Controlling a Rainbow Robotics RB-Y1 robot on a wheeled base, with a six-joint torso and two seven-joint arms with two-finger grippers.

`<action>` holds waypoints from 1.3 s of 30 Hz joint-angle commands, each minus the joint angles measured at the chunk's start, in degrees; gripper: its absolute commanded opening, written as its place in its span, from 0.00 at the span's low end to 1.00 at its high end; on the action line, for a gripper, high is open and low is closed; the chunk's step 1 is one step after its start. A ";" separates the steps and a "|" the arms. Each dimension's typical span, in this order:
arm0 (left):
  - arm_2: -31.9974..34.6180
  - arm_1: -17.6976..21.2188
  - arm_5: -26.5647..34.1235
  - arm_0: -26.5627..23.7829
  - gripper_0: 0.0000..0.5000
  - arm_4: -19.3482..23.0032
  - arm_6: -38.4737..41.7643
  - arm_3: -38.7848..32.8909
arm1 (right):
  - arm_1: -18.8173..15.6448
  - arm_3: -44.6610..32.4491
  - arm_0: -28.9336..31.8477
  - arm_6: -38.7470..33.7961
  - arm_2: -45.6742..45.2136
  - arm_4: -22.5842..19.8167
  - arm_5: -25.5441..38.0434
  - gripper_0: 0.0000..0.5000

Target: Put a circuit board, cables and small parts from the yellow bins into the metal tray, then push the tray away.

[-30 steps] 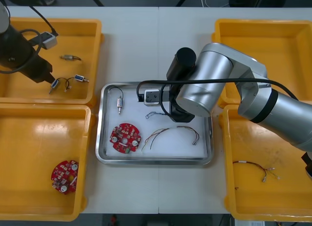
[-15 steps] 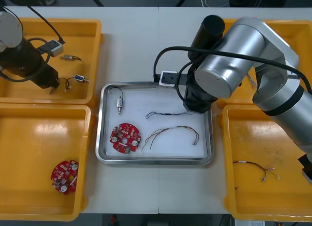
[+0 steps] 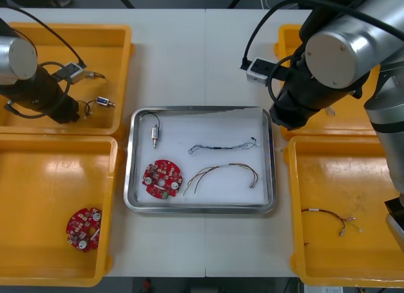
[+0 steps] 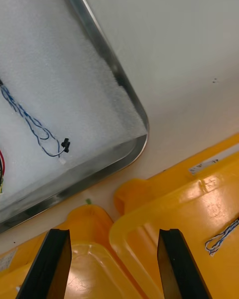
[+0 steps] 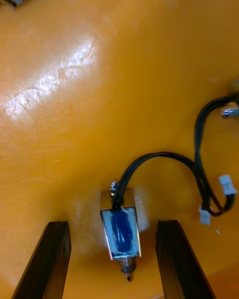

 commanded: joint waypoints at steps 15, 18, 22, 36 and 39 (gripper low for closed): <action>0.34 -0.72 0.14 -0.10 0.00 -0.27 2.33 -0.76 | -3.57 -12.63 7.75 -14.04 -15.11 0.80 0.32 1.00; 1.75 -0.46 3.04 -0.62 0.00 -0.53 2.68 -2.35 | -4.36 -13.50 9.07 -16.76 -16.42 1.06 0.32 1.00; 5.79 -0.20 10.16 -1.24 0.00 -1.41 3.82 -6.92 | -6.11 -15.09 11.18 -21.69 -17.30 1.76 0.32 1.00; 4.91 -0.72 31.16 -2.21 0.00 0.26 29.49 -31.17 | -9.28 -23.79 23.75 -35.75 -23.02 -0.26 0.32 1.00; 3.51 -0.99 32.92 -2.21 0.00 3.07 36.61 -36.01 | -9.54 -25.55 26.74 -36.10 -25.92 -1.22 0.32 1.00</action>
